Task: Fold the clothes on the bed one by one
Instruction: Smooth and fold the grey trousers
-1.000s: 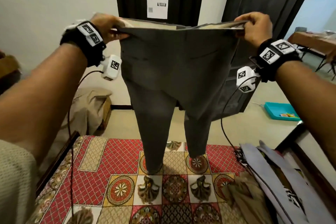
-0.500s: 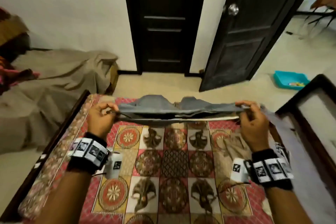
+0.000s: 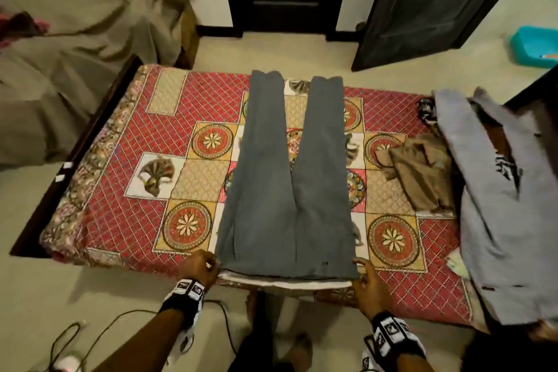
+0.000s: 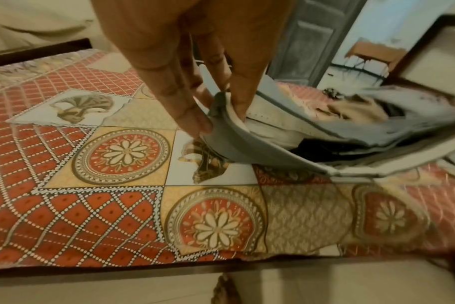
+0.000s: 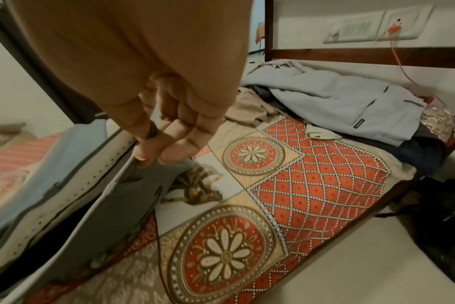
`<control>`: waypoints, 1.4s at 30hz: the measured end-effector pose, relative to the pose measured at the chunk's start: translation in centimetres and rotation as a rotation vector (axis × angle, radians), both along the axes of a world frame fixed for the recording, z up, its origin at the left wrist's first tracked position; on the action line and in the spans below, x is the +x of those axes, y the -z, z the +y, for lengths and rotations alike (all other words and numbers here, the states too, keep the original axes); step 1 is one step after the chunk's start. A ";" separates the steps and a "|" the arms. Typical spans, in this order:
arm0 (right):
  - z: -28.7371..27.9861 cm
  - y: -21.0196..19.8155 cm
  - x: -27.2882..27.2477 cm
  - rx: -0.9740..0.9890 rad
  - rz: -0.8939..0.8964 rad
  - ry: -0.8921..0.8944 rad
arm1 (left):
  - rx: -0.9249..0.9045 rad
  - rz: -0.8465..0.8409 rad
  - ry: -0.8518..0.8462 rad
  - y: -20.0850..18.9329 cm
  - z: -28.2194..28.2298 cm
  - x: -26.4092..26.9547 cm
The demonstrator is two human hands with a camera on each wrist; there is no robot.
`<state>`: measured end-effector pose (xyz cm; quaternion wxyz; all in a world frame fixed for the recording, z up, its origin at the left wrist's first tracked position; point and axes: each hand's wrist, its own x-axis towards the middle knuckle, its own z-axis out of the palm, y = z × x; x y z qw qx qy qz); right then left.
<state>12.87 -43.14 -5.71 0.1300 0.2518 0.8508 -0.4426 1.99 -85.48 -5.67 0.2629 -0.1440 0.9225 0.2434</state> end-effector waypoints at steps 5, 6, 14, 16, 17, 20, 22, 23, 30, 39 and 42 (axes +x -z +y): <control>-1.1 5.9 0.7 0.106 -0.013 0.111 | -0.024 0.146 0.021 5.2 2.0 1.4; -1.5 7.6 1.0 0.124 0.017 0.127 | 0.016 0.163 -0.066 7.3 1.8 1.9; -5.7 16.4 3.7 0.171 -0.132 0.220 | 0.252 0.077 -0.437 15.5 0.9 8.3; -5.7 16.5 3.7 0.171 -0.194 0.228 | 0.292 0.068 -0.482 15.9 0.7 8.3; -5.7 16.3 3.8 0.195 -0.219 0.233 | 0.293 0.087 -0.495 16.0 0.6 8.3; -5.4 15.4 5.4 0.297 -0.188 0.198 | 0.287 0.198 -0.521 16.6 -0.1 9.0; -5.7 14.6 7.4 0.322 -0.133 0.119 | 0.273 0.259 -0.536 16.3 -0.1 10.1; -5.9 14.5 8.5 0.332 -0.107 0.055 | 0.250 0.251 -0.528 16.3 -0.2 10.9; -3.3 16.4 11.0 0.194 -0.422 -0.324 | 0.105 -0.226 -0.358 16.8 -1.7 11.6; 0.4 17.1 -0.7 0.152 -0.114 0.311 | 0.067 0.014 -0.301 16.9 0.1 -2.7; 0.9 18.8 -3.4 0.143 -0.263 0.344 | 0.063 -0.016 -0.320 16.3 1.2 -4.6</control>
